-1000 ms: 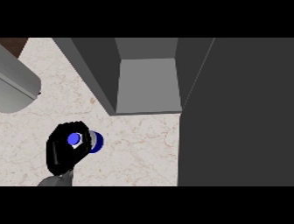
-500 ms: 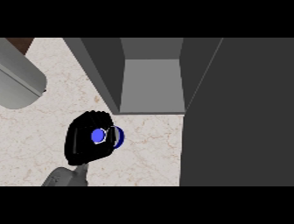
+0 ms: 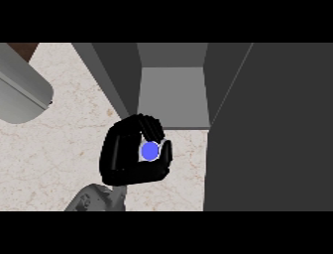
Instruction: Pick up the bottled water, place it into the cabinet and close the cabinet
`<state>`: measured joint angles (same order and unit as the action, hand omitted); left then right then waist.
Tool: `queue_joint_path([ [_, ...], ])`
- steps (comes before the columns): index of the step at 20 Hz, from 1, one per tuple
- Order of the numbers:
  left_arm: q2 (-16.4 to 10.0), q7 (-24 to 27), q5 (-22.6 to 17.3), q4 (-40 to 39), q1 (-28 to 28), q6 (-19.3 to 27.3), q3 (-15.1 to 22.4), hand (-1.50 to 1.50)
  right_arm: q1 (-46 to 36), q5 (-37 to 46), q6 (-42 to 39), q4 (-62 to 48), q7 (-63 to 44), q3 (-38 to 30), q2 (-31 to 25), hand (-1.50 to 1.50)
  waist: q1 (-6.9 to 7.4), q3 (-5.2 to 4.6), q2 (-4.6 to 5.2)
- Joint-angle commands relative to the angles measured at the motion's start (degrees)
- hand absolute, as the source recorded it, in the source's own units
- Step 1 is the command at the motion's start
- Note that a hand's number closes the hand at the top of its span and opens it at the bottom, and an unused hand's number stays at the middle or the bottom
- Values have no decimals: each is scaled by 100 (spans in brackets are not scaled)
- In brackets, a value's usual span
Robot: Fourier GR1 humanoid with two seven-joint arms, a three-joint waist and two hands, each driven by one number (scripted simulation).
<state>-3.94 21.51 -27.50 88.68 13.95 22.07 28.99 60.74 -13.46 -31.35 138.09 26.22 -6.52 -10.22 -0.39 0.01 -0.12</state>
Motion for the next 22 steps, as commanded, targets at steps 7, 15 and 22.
queue_joint_path([
  [7, 389, -965, 358, -283, 1779, 1948, 451, 150, -260, -507, 73, 598, -605, -159, -10, -150, -69, -2, 22],
  [15, 393, -742, 120, -1388, 2683, 2382, 305, 150, -505, -700, 108, 598, -779, -273, 4, -150, -121, -5, 43],
  [22, 393, -418, 104, -2499, 3032, 2078, -10, 150, -289, -762, -102, 536, -599, -570, 59, -150, -191, -6, 49],
])
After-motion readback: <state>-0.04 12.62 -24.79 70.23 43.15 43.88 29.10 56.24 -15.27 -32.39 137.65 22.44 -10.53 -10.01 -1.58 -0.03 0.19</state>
